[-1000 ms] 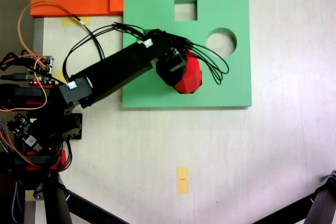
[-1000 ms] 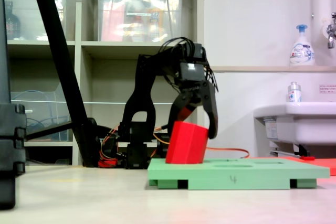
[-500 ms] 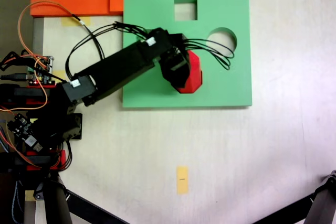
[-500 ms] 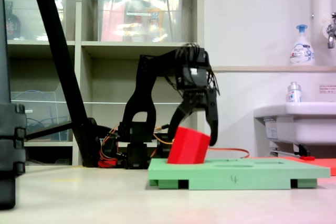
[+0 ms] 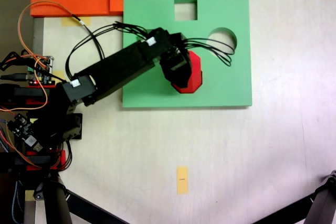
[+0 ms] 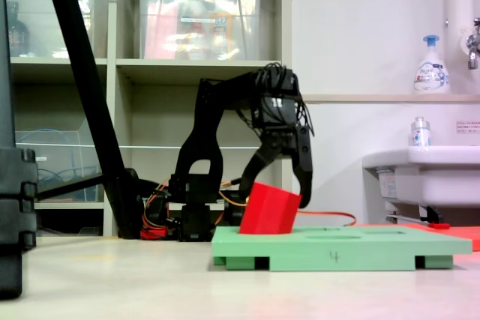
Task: Put the octagonal pillar block into the corresponding hole
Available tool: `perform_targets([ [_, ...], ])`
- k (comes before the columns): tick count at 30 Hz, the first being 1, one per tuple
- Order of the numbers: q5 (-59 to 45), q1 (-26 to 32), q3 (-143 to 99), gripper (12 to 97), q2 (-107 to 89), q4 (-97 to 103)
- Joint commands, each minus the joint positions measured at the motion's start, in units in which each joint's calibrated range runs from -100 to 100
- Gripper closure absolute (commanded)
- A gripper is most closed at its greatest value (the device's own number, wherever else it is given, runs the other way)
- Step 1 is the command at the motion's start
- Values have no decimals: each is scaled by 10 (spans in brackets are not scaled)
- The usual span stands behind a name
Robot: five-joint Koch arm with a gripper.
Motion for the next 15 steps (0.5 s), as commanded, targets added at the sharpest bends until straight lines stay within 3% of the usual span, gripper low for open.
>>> perform_targets([
  [1,1,5,24,359,-41,-23],
  [9,-2,3,25,348,-97,-25],
  [13,-17,3,22,352,-228,-48],
  [15,-27,3,22,399,-327,-67],
])
